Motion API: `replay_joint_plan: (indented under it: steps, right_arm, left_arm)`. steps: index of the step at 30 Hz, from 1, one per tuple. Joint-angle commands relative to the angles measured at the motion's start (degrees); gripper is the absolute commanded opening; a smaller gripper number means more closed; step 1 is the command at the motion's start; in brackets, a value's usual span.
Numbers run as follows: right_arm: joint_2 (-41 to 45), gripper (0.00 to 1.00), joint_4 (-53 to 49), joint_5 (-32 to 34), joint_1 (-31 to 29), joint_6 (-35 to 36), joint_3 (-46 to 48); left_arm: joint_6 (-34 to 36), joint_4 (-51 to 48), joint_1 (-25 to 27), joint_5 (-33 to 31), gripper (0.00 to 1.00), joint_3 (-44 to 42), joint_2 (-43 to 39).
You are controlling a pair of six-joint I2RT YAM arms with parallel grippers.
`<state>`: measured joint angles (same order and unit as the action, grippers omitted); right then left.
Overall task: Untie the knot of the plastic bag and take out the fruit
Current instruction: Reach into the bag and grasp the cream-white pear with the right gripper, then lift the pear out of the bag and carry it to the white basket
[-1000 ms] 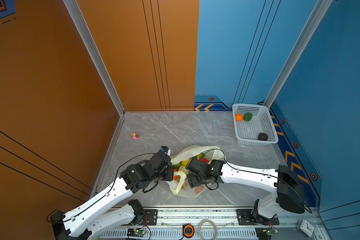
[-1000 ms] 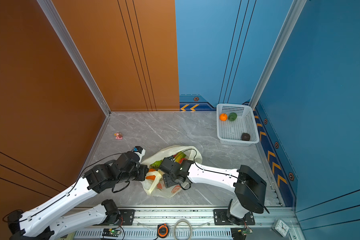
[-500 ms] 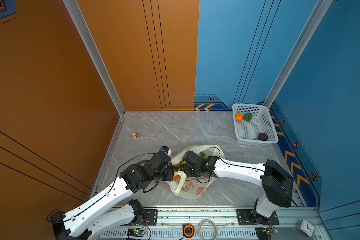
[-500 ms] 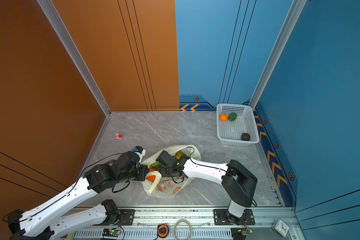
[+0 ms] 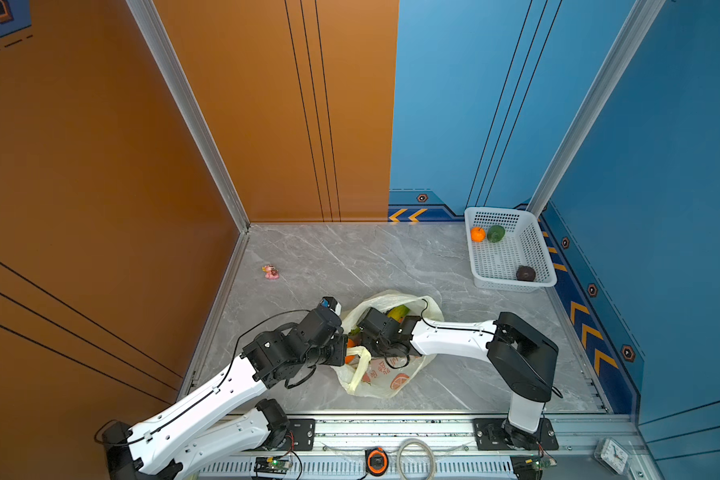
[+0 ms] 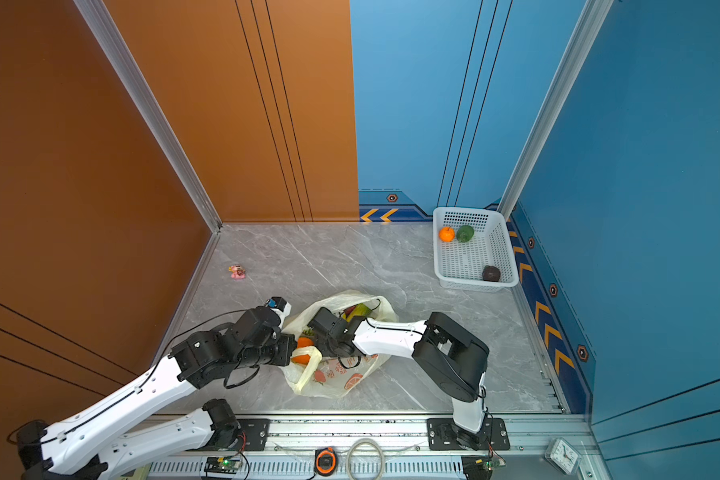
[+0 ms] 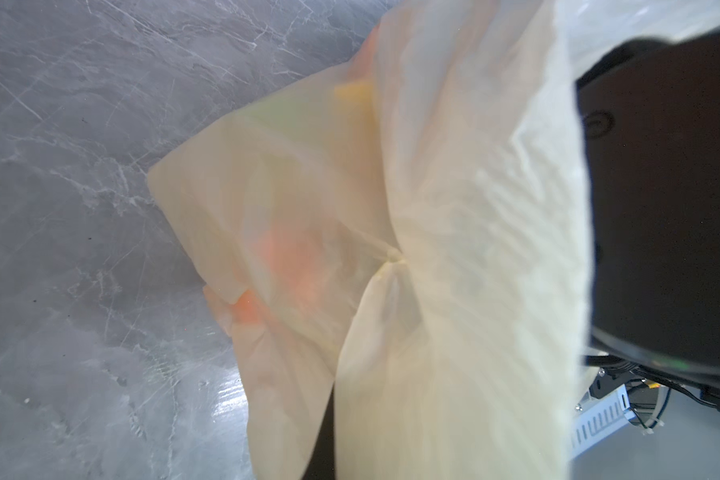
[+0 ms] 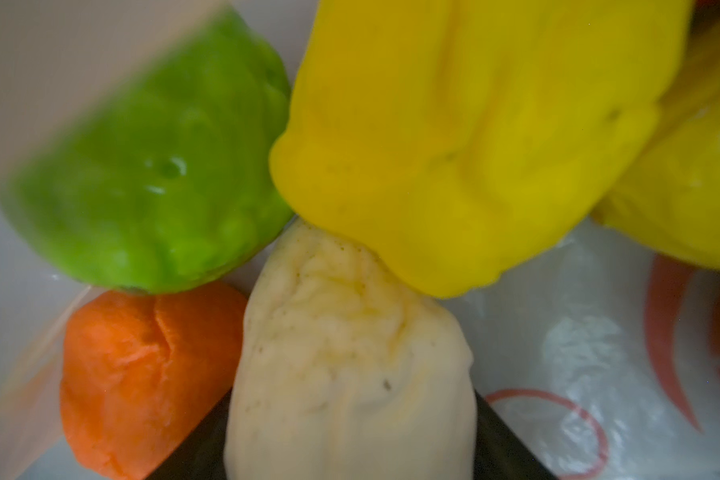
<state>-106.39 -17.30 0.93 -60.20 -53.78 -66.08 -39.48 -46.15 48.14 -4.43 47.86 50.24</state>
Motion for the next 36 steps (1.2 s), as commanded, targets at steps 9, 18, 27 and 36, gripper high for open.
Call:
replay_joint_plan:
  steps: [9, 18, 27, 36]
  right_arm:
    - [2.0, 0.50, -2.6, 1.4, -0.3, 0.8, -0.8]
    - [10.9, 0.48, -11.6, -1.9, -2.6, 2.9, 0.8]
    - [17.3, 0.47, -21.8, -4.7, -5.4, 5.1, -3.7]
    - [22.7, 0.47, -28.2, -5.6, -7.7, 5.4, -9.4]
  left_arm:
    - [2.5, 0.4, -1.1, -3.6, 0.00, -1.8, -0.6]
    - [2.9, 1.5, -1.8, -5.5, 0.00, -0.9, -0.4]
    - [2.6, 2.0, -2.2, -6.0, 0.00, -0.2, -0.2]
    - [2.3, 1.9, -2.2, -5.9, 0.00, 0.0, -0.3]
